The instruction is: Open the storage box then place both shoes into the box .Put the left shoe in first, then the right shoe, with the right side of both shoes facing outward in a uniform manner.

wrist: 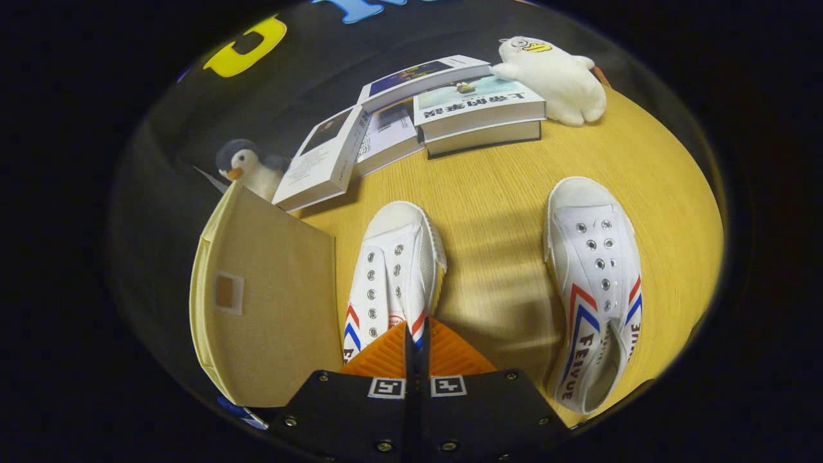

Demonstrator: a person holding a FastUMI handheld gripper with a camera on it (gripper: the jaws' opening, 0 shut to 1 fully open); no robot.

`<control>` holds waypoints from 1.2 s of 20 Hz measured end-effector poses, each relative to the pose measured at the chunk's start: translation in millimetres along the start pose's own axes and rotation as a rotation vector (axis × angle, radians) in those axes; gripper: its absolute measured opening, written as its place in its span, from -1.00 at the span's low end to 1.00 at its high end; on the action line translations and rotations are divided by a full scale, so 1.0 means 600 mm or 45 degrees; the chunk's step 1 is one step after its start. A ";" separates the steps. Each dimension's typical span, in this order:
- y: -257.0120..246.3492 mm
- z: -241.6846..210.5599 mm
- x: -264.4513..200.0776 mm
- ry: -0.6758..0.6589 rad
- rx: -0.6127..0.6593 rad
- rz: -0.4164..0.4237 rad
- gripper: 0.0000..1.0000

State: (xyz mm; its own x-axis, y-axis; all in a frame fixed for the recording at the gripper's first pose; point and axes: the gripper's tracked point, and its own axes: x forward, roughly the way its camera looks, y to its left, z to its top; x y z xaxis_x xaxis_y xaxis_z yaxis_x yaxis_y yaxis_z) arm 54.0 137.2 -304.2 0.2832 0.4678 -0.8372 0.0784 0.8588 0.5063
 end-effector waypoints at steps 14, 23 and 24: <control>0.170 0.092 -0.156 -0.185 -0.089 0.186 -1.00; 0.286 0.057 -0.131 -0.135 -0.188 0.266 -1.00; 0.297 0.054 -0.124 -0.126 -0.193 0.273 -1.00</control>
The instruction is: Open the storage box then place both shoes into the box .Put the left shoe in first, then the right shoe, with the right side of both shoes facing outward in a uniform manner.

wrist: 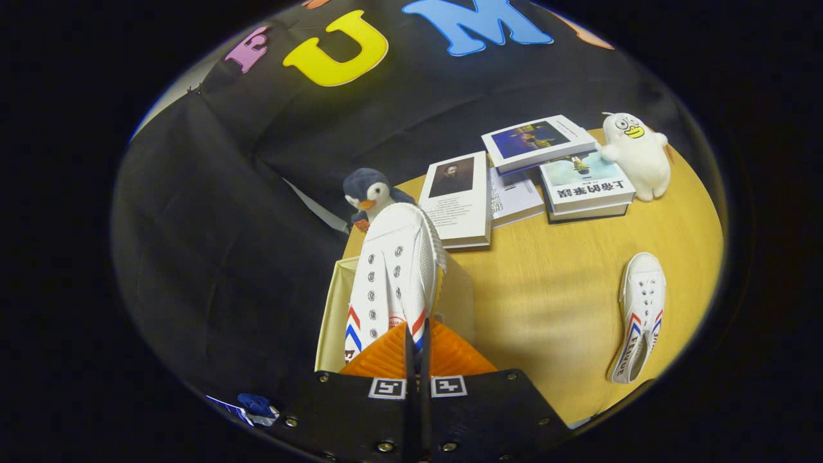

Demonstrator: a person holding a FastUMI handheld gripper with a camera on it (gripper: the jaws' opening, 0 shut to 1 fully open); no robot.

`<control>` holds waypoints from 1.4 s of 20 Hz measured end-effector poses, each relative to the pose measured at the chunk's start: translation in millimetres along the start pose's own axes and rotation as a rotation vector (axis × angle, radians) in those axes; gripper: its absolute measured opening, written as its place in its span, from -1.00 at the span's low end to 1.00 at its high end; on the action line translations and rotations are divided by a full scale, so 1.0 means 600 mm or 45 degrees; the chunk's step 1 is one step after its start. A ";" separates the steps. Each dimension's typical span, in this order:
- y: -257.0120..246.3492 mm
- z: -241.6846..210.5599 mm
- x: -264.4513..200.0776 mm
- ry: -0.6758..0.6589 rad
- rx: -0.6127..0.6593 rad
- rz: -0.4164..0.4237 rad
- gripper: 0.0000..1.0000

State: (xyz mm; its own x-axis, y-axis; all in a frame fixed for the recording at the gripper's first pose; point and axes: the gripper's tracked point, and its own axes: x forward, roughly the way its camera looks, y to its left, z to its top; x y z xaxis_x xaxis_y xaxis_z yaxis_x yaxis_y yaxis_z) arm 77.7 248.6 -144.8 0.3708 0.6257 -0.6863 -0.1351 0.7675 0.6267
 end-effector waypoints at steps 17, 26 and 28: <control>0.073 -0.091 0.145 0.167 -0.217 -0.154 -1.00; 0.081 -0.136 0.214 0.251 -0.115 -0.210 -1.00; 0.089 -0.138 0.224 0.248 -0.104 -0.206 -0.99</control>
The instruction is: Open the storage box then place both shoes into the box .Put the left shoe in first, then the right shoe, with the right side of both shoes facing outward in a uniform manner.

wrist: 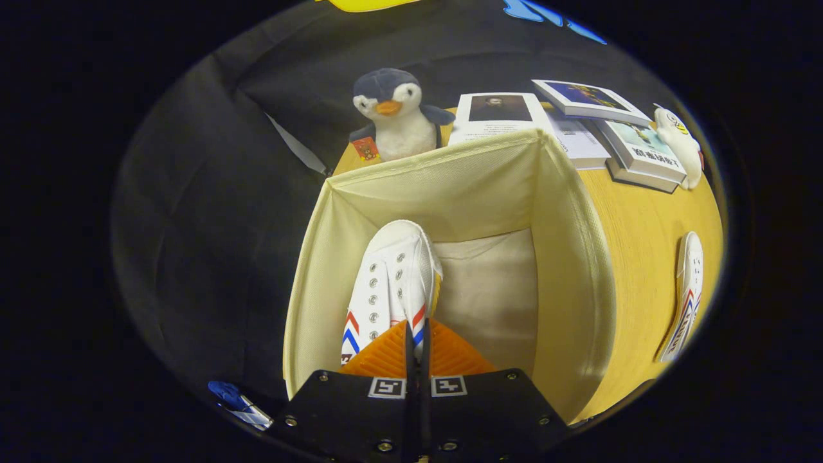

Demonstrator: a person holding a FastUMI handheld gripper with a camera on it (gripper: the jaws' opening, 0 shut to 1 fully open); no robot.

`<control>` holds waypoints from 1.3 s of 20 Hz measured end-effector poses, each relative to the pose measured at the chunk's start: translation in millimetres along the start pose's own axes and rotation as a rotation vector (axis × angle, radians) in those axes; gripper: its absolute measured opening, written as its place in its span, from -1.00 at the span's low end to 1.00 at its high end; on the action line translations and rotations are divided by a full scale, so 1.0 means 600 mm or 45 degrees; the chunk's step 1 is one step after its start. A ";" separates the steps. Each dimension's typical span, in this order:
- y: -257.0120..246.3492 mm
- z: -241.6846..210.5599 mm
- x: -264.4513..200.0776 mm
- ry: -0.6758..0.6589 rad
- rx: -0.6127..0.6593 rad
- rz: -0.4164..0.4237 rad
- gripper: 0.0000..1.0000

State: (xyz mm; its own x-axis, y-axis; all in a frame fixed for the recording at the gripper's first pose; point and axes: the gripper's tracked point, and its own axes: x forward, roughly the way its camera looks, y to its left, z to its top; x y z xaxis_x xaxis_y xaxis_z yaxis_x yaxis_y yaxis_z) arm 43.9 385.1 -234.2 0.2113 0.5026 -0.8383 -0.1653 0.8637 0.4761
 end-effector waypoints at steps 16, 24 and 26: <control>0.024 0.068 -0.180 -0.365 -0.338 0.238 0.96; -0.201 0.107 -0.306 -0.537 -0.315 0.031 0.96; -0.267 0.119 -0.333 -0.560 -0.286 -0.020 0.96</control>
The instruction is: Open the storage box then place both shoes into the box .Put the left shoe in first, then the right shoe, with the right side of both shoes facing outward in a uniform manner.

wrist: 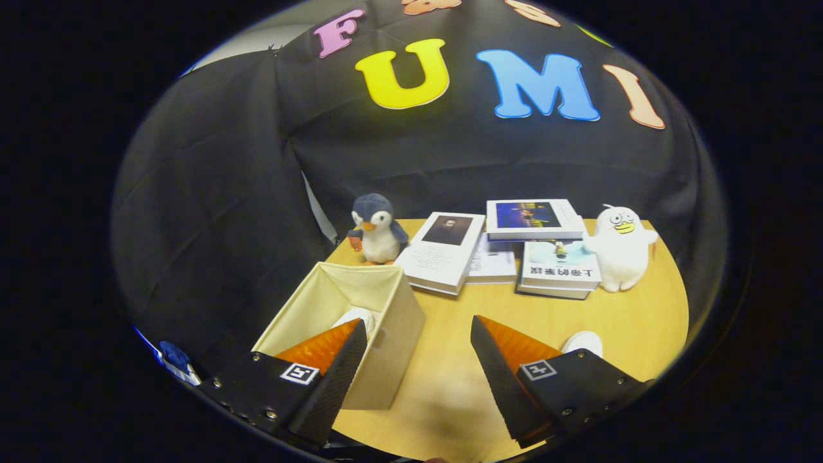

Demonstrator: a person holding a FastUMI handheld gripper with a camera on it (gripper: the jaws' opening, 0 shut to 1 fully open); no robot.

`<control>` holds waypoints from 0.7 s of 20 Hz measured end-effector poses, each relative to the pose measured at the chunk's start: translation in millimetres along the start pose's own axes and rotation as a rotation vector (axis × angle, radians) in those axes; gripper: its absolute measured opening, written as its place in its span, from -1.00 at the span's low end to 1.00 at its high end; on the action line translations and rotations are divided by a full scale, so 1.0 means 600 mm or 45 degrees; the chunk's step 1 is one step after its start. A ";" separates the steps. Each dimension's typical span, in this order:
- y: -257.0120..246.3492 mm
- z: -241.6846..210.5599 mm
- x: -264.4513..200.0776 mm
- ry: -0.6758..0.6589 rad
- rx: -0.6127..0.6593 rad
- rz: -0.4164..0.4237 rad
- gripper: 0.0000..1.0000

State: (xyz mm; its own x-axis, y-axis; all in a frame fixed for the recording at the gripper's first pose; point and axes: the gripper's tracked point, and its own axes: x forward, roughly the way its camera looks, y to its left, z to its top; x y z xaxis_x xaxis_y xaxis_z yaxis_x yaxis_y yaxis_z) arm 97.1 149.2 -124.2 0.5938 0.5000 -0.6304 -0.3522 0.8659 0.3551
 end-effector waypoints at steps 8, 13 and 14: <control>-0.192 -0.062 -0.038 0.019 0.082 -0.222 0.96; -0.274 -0.121 -0.023 0.094 0.155 -0.308 0.96; -0.291 -0.137 -0.017 0.119 0.167 -0.332 0.96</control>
State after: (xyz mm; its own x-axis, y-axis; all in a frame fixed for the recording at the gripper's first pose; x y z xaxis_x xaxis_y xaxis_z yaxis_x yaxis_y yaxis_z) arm 92.9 -7.8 -236.7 0.5806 0.2629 -0.7706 -0.0969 0.9620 0.2553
